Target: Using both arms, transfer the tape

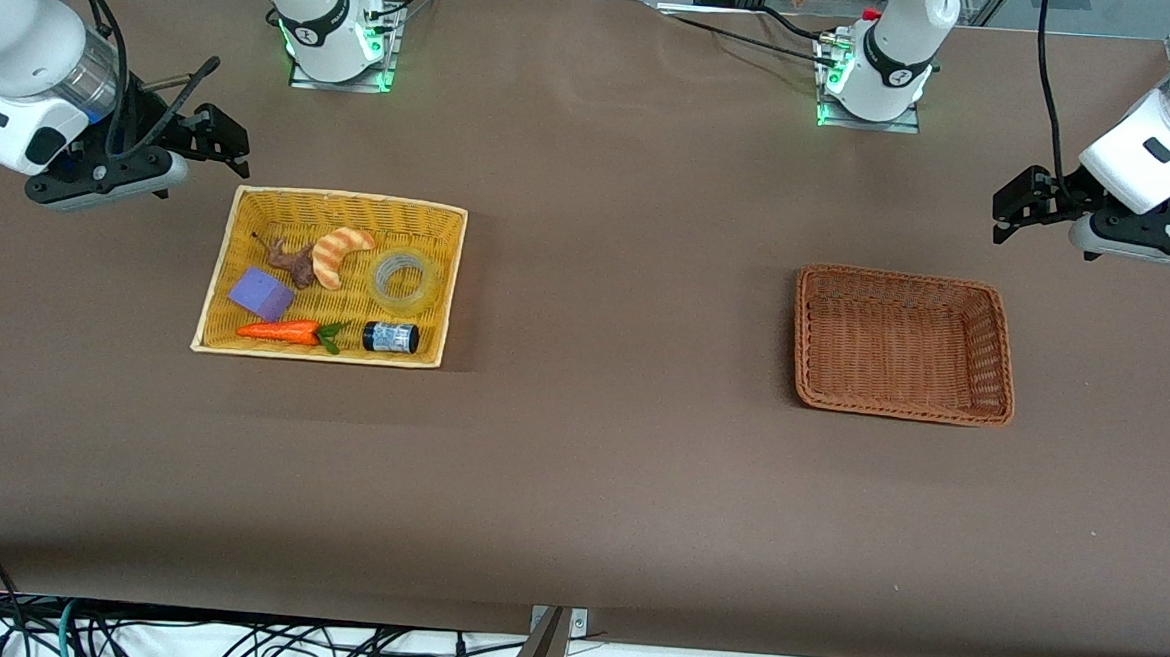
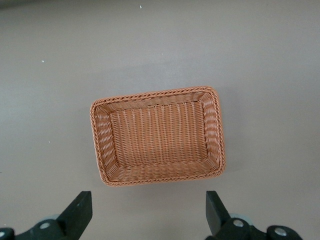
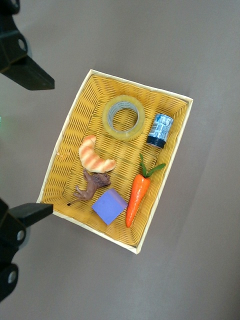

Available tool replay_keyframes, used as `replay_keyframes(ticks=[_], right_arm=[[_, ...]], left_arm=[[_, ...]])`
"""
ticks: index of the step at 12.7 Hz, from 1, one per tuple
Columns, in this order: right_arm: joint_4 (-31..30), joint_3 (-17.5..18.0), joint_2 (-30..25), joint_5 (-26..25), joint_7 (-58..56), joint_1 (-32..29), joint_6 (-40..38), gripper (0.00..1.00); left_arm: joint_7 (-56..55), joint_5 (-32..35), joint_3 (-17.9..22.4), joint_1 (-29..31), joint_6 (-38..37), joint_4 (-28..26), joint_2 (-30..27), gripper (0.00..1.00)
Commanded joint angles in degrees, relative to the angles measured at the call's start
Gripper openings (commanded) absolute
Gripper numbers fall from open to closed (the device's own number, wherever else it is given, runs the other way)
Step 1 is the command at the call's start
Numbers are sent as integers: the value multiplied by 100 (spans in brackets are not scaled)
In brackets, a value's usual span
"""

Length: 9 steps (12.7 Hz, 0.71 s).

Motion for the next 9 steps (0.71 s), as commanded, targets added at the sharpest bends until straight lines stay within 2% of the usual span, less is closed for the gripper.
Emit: replay_keyframes(ticks=[1,9], right_arm=[[5,12,-103,13,-47,-21,-200,100],[-4,-23,-94,4,-56,-21,-209,100]], left_arm=[[58,7,-22,-6,-131,140,36,100],[58,7,-22,-6,-131,140,27,100]])
